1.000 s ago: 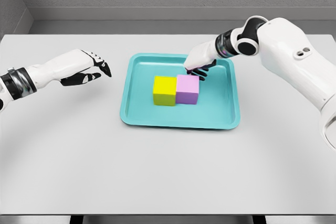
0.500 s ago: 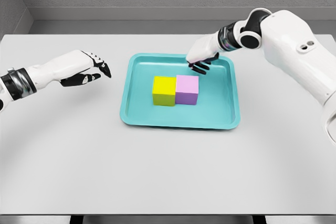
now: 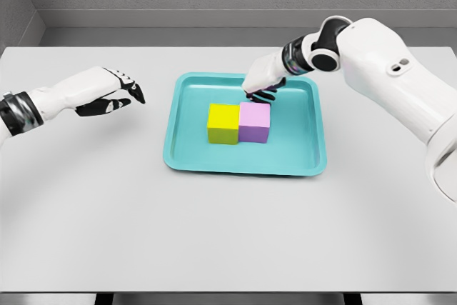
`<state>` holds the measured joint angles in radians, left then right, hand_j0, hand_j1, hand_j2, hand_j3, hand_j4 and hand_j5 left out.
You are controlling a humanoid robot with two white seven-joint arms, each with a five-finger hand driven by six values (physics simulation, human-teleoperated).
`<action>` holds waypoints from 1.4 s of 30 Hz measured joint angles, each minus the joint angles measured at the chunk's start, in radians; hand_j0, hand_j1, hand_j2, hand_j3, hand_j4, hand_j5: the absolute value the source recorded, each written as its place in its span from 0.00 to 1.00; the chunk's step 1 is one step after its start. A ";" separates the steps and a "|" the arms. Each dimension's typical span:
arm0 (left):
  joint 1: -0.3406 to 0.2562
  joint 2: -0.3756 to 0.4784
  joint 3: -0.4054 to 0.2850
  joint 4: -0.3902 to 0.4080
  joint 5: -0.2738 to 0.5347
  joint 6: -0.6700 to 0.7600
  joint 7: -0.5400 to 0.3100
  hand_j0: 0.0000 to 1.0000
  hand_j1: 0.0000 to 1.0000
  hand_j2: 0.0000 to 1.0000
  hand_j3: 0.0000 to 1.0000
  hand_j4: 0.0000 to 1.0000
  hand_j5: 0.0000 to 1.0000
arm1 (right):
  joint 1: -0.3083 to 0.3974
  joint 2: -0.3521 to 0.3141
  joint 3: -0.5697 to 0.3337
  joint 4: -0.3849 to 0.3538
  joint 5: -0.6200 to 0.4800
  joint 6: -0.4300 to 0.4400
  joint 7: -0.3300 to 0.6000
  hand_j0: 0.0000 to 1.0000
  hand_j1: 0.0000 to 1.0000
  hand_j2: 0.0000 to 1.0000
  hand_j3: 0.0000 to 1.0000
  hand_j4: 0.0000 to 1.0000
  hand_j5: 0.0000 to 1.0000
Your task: Push two cubes
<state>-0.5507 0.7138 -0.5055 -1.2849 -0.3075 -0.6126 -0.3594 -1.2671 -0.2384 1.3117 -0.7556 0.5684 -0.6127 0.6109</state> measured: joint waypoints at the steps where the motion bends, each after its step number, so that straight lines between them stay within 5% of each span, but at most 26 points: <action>1: 0.000 0.001 0.000 0.001 0.000 0.000 0.000 0.50 0.50 0.50 0.50 0.50 0.50 | 0.000 0.001 0.002 -0.001 0.000 0.000 0.000 0.13 0.13 0.13 0.13 0.13 0.13; 25: 0.003 0.002 0.000 0.003 -0.001 0.000 0.000 0.50 0.50 0.50 0.50 0.50 0.50 | -0.005 0.000 0.018 -0.029 -0.001 0.000 0.000 0.13 0.13 0.13 0.13 0.13 0.13; 31: 0.002 0.004 0.000 0.004 -0.002 0.000 0.000 0.51 0.51 0.51 0.51 0.51 0.51 | -0.034 -0.013 -0.047 0.012 -0.002 0.000 0.000 0.14 0.14 0.14 0.14 0.14 0.14; 33: 0.012 0.010 0.020 0.004 -0.001 0.000 0.000 0.60 0.60 0.60 0.60 0.60 0.60 | -0.038 -0.047 -0.087 0.022 -0.003 0.001 0.000 0.15 0.15 0.15 0.15 0.15 0.15; 34: 0.014 0.013 0.032 0.005 0.000 0.000 0.000 0.71 0.71 0.71 0.71 0.71 0.71 | -0.032 -0.082 -0.112 0.023 -0.005 0.001 0.000 0.16 0.16 0.16 0.16 0.16 0.16; 35: 0.017 0.020 0.050 0.009 0.001 0.000 0.001 1.00 1.00 1.00 1.00 1.00 1.00 | -0.025 -0.128 -0.141 0.023 -0.004 0.000 0.000 0.16 0.16 0.16 0.16 0.16 0.16; 36: 0.014 0.026 0.064 0.013 0.003 0.000 0.001 1.00 1.00 1.00 1.00 1.00 1.00 | -0.020 -0.178 -0.168 0.023 -0.004 0.000 0.000 0.18 0.18 0.18 0.18 0.18 0.18; 37: 0.018 0.030 0.075 0.015 0.009 0.000 0.001 1.00 1.00 1.00 1.00 1.00 1.00 | -0.014 -0.226 -0.189 0.023 -0.003 0.000 0.000 0.22 0.22 0.22 0.22 0.22 0.22; 39: 0.015 0.038 0.088 0.019 0.017 0.000 0.001 1.00 1.00 1.00 1.00 1.00 1.00 | 0.017 -0.315 -0.215 0.026 -0.002 -0.001 0.000 0.51 0.51 0.51 0.51 0.51 0.51; 40: 0.015 0.042 0.092 0.023 0.019 0.000 0.001 1.00 1.00 1.00 1.00 1.00 1.00 | 0.032 -0.350 -0.223 0.027 -0.001 -0.001 0.000 0.89 0.89 0.89 0.89 0.89 0.89; 41: 0.015 0.044 0.095 0.026 0.020 0.000 0.000 1.00 1.00 1.00 1.00 1.00 1.00 | 0.037 -0.378 -0.228 0.027 -0.001 -0.001 0.000 1.00 1.00 1.00 1.00 1.00 1.00; 42: 0.017 0.046 0.096 0.027 0.020 0.000 0.000 1.00 1.00 1.00 1.00 1.00 1.00 | 0.049 -0.398 -0.232 0.026 -0.001 -0.001 0.000 1.00 1.00 1.00 1.00 1.00 1.00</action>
<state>-0.5338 0.7602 -0.4099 -1.2575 -0.2874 -0.6125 -0.3596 -1.2180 -0.6365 1.0801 -0.7292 0.5674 -0.6140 0.6112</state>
